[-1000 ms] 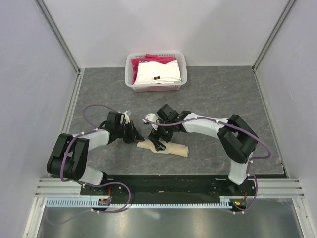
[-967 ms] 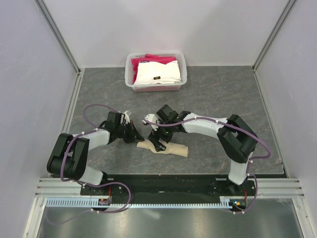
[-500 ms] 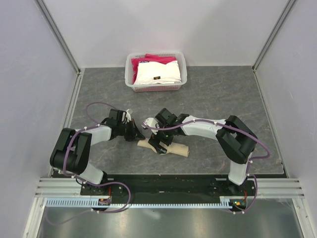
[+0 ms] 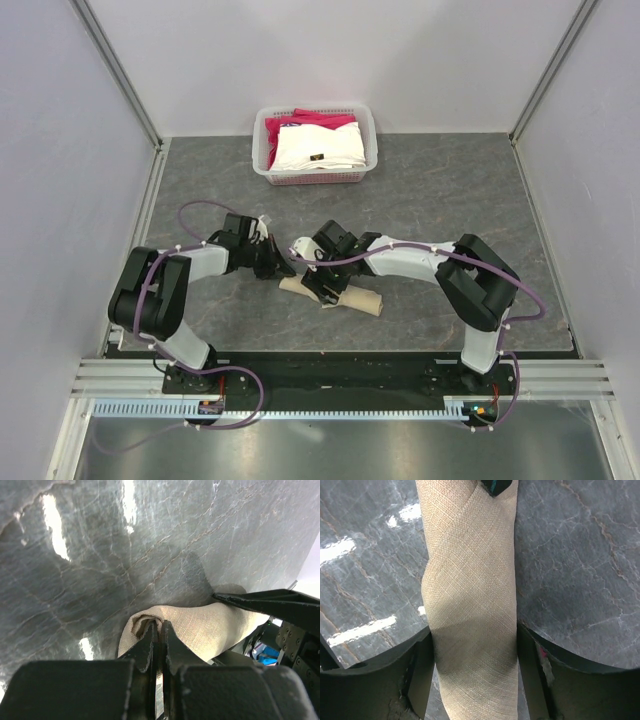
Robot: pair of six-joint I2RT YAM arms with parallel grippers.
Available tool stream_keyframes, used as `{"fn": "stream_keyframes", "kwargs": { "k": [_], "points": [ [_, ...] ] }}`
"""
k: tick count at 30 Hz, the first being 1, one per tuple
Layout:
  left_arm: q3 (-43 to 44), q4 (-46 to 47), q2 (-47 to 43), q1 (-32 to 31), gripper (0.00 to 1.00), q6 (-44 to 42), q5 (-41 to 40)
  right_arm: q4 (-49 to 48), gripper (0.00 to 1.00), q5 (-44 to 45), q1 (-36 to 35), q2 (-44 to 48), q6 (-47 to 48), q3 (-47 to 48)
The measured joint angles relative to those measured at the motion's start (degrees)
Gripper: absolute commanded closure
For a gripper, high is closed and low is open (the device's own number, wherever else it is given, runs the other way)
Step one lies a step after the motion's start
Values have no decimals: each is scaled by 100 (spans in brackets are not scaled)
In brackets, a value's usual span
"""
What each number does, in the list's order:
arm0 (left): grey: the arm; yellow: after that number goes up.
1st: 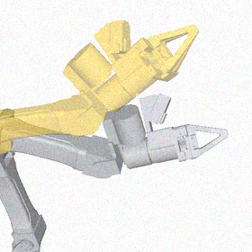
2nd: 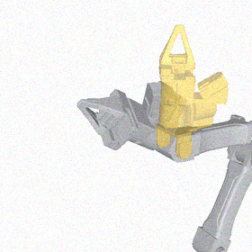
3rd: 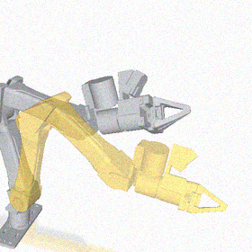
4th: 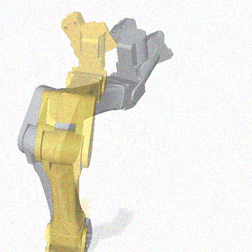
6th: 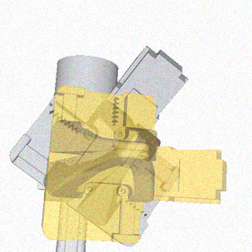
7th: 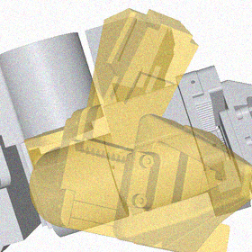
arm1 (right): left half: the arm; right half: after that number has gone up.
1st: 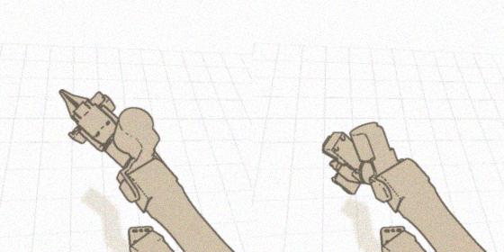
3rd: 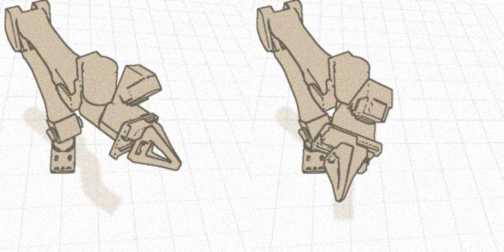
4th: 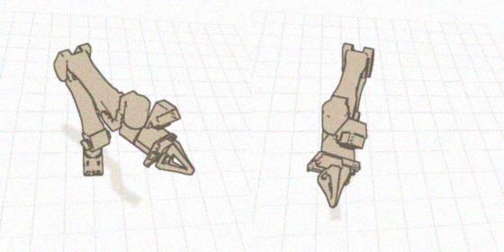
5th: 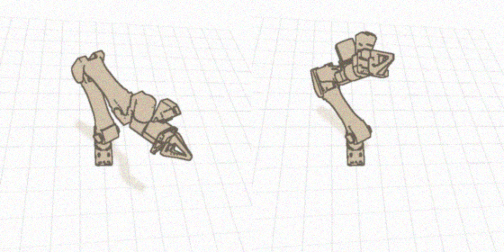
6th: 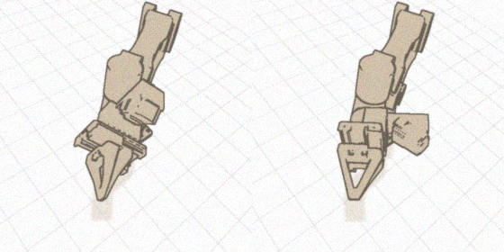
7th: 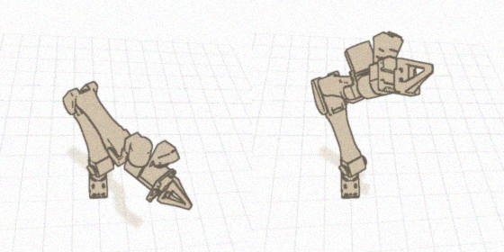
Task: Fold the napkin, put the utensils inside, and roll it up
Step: Roll the napkin with the utensil
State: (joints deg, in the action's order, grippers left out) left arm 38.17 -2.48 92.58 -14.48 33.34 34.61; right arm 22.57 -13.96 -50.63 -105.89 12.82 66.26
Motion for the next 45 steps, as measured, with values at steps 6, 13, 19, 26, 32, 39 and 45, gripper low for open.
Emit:
{"fn": "stream_keyframes", "kwargs": {
  "k": [6,13,19,26,32,39,45],
  "points": [
    [236,-42,192,0,98,-4,13,-234,42,328,-57,55,-197,-138],
    [487,-50,382,0,62,-37,35,-505,52,715,-103,118,-691,-286],
    [793,-205,352,0,36,-66,-146,-540,55,1080,-98,118,-1410,-286],
    [1080,-551,-179,221,23,-68,-522,-542,50,1314,186,120,-2229,-284],
    [1287,-1003,-1023,651,18,-90,-623,-509,50,1641,885,140,-2667,-293],
    [1561,-1641,-1869,977,4,-297,-472,-439,48,1834,1709,129,-2782,-269],
    [1681,-2142,-2369,1196,4,-619,-426,-389,49,1851,2284,37,-2761,-138]
  ]
}}
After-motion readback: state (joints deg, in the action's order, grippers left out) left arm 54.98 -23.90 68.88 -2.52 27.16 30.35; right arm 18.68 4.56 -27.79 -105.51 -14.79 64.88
